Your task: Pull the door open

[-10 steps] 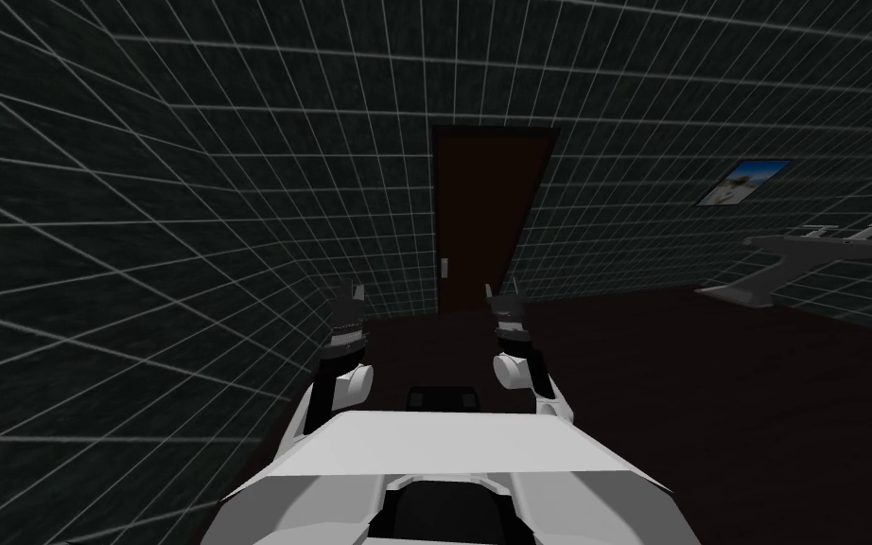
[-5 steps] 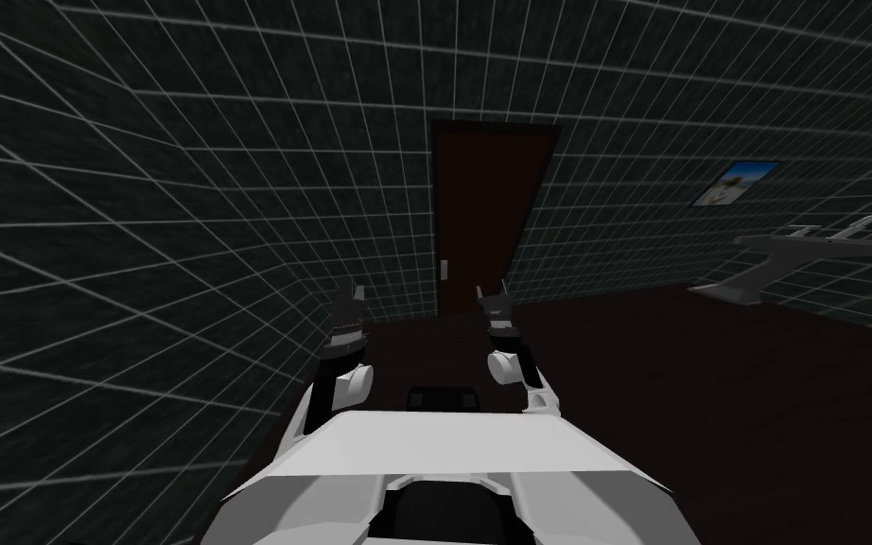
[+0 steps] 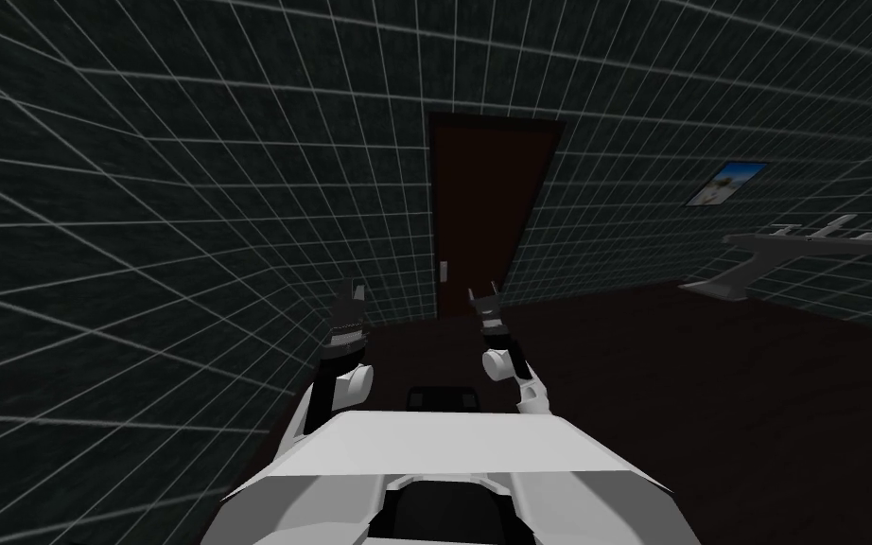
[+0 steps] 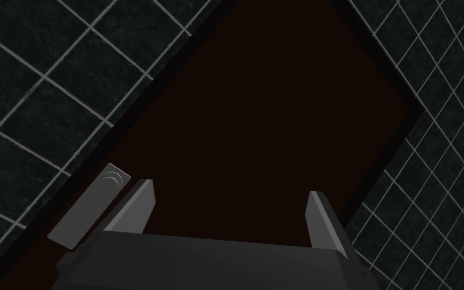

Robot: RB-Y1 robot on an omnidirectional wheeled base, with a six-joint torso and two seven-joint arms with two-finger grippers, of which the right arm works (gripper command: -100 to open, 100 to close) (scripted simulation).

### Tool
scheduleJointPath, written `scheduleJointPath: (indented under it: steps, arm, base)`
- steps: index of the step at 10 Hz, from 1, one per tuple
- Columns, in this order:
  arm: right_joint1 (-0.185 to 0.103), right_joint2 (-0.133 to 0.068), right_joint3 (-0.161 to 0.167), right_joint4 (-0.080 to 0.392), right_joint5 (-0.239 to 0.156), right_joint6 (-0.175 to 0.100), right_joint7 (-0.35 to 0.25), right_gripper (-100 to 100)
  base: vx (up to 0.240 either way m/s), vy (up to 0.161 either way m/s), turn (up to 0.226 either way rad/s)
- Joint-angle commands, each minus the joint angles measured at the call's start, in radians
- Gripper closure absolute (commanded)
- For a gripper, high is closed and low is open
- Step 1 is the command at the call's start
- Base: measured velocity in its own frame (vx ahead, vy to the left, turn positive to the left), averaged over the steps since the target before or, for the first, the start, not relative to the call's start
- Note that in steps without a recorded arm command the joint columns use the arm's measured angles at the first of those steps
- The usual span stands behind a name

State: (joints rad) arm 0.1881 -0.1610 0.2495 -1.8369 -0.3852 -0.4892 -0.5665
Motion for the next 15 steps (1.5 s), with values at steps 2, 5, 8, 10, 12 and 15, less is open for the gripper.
scheduleJointPath:
  steps: [2, 5, 8, 10, 12, 15]
  arm:
    - [-0.037, -0.021, 0.032, 0.053, -0.036, 0.006, -0.059, -100]
    - [-0.081, -0.045, 0.070, 0.120, -0.078, 0.006, -0.125, -100]
    - [-0.125, -0.070, 0.109, 0.187, -0.120, 0.007, -0.192, -100]
    - [-0.154, -0.086, 0.134, 0.231, -0.148, 0.007, -0.237, -100]
    - [-0.183, -0.102, 0.160, 0.275, -0.176, 0.007, -0.282, -100]
    - [-0.225, -0.126, 0.197, 0.340, -0.217, 0.008, -0.347, -100]
  base:
    - [0.091, 0.044, -0.046]
    - [0.094, 0.040, -0.047]
    - [0.102, 0.048, -0.049]
    - [0.091, 0.048, -0.047]
    - [0.099, 0.041, -0.053]
    - [0.089, 0.042, -0.043]
